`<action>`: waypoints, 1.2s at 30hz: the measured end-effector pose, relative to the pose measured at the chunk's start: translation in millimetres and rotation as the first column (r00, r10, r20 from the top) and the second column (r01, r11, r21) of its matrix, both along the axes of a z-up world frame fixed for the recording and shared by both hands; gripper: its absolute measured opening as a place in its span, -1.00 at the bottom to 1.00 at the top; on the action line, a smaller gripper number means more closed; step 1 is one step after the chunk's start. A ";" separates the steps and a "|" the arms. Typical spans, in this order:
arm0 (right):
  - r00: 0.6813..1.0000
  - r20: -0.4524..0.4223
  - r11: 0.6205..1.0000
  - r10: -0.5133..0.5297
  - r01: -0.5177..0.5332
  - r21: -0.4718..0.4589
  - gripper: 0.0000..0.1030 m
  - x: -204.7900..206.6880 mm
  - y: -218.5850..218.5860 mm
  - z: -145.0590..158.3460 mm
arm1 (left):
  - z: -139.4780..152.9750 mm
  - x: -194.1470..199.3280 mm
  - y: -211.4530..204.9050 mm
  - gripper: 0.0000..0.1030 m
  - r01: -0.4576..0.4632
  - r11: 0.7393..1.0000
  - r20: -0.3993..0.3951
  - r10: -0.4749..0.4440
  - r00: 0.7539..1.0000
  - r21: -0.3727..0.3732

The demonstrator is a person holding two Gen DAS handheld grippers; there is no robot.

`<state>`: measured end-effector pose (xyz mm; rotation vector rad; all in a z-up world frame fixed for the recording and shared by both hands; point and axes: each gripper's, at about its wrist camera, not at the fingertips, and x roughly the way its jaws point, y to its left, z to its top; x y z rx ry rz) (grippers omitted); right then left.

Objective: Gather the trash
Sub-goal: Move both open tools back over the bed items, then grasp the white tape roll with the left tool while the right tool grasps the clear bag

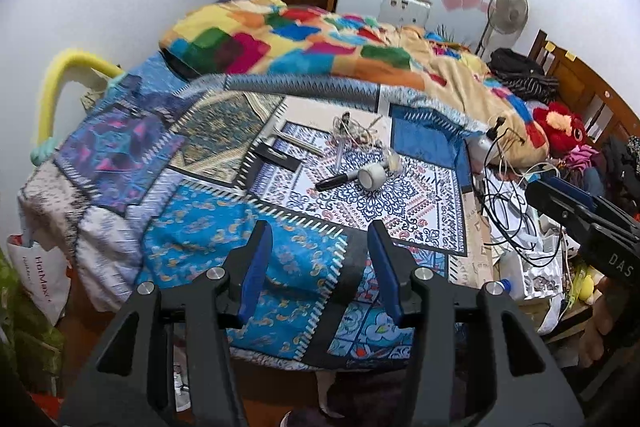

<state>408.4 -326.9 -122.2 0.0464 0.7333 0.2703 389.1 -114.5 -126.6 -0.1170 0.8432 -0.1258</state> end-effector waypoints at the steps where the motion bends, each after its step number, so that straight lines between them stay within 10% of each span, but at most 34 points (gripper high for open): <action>1: 1.000 -0.011 1.000 -0.011 0.011 -0.001 0.08 6.4 -2.6 -5.0 | -7.0 8.8 -3.4 -0.03 0.005 1.000 -0.014 -0.005 1.000 0.000; 24: 0.969 -0.247 0.997 0.031 -0.013 0.074 0.06 176.2 2.6 -112.6 | -101.5 122.1 -27.3 -0.03 0.033 0.999 -0.105 -0.032 0.994 0.010; 36: 0.959 -0.280 0.998 0.053 -0.047 0.028 -0.49 199.9 18.7 -137.7 | -106.0 138.4 -42.1 -0.03 0.078 0.997 -0.097 -0.079 0.992 -0.016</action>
